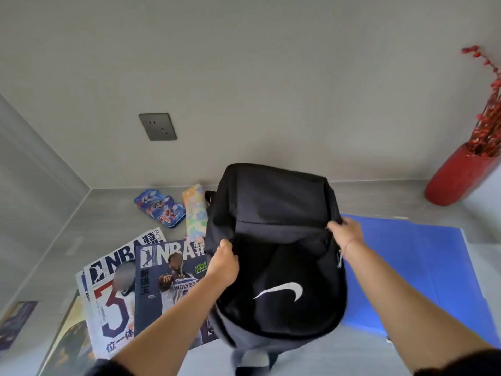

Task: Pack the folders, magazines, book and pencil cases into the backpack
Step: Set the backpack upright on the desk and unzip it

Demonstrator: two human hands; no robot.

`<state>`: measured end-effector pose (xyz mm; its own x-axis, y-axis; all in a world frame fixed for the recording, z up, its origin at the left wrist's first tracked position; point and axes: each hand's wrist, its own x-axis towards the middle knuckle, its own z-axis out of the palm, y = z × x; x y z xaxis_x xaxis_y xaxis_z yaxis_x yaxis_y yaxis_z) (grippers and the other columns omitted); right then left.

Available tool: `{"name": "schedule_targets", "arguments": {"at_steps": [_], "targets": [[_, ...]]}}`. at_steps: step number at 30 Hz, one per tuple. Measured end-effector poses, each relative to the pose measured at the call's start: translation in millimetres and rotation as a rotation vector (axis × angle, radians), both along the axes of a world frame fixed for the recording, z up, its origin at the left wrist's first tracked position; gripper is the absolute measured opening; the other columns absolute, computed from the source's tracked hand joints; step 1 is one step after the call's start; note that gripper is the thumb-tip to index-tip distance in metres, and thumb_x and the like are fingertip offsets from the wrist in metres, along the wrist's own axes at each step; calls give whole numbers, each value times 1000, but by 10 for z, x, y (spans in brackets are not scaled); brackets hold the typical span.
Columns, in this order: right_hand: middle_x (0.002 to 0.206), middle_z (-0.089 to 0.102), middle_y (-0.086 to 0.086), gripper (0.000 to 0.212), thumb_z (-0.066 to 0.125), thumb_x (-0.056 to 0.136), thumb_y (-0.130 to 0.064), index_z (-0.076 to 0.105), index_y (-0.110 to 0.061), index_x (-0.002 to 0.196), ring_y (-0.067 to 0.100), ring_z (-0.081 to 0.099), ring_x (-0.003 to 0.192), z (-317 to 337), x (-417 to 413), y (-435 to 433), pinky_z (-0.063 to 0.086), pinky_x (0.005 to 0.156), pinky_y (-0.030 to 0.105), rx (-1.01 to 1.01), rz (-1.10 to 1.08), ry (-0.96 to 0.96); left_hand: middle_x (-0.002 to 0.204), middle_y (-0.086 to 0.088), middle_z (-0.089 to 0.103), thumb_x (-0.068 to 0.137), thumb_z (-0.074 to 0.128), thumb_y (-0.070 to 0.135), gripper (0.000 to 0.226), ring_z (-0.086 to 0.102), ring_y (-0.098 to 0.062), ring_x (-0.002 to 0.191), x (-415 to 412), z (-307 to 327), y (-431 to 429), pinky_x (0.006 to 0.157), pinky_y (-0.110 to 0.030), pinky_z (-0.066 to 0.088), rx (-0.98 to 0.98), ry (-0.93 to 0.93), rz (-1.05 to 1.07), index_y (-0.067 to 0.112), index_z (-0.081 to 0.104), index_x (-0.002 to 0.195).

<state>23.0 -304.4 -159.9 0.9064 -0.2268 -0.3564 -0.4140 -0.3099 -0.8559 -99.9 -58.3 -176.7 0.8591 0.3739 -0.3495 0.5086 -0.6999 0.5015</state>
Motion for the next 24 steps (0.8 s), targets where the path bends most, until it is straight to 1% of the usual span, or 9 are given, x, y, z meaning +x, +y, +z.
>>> {"name": "schedule_targets", "arguments": {"at_steps": [3,6,9,11,12,14,17,21,24], "targets": [[84,57,9,15,54,86,-17,64,-6,90,26,52,79,61,163,-91,37,66,29,-41,-3,-96,125,-18,52,96,41,9,23,53,-34,111,-27,-100,-185,88,-36,41,-121,-40,90,1,38,117],[87,57,5,13,50,88,-23,58,-12,89,24,51,82,-42,37,-212,38,69,30,-59,34,-112,126,-17,48,96,40,9,22,52,-36,113,-62,-173,-233,89,-40,41,-159,-48,218,3,38,117],[96,61,0,21,50,92,-25,61,-13,104,19,55,92,-145,-213,-356,41,80,29,-136,88,-156,124,-13,44,89,45,6,27,48,-35,117,-48,-145,-309,95,-42,40,76,-118,264,8,41,116],[96,61,1,22,53,92,-23,63,-11,107,19,55,92,-195,-307,-424,41,82,28,-159,138,-168,121,-8,46,84,53,10,35,46,-29,116,-4,-59,-451,95,-39,39,251,-271,187,15,45,118],[95,61,2,22,57,90,-22,63,-10,107,19,55,90,-226,-324,-443,42,81,28,-159,167,-154,120,-5,48,84,55,13,35,46,-28,114,34,-4,-553,94,-38,38,265,-348,113,17,48,118],[92,63,4,21,65,85,-21,64,-9,102,22,58,87,-258,-319,-460,44,78,29,-174,217,-115,120,-2,49,87,55,17,30,46,-24,113,145,54,-807,95,-35,37,213,-406,-89,19,52,117],[87,63,4,20,69,81,-22,64,-10,97,21,58,83,-252,-249,-472,44,75,27,-221,230,-95,124,0,49,93,52,22,28,48,-19,115,372,46,-1230,99,-30,39,-5,-294,-260,17,55,120],[72,58,-2,6,62,82,-15,62,-9,83,14,53,69,-182,-184,-506,39,57,17,-252,256,-141,118,-7,57,93,54,31,30,59,-24,104,674,30,-1674,88,-32,48,-249,-85,-179,10,59,113],[62,57,1,12,59,83,-14,58,-11,71,13,52,56,-177,-197,-598,45,59,25,-142,284,-84,90,-6,61,90,56,41,33,61,-25,84,860,-15,-1857,68,-31,46,-335,-39,-40,10,55,97]]}}
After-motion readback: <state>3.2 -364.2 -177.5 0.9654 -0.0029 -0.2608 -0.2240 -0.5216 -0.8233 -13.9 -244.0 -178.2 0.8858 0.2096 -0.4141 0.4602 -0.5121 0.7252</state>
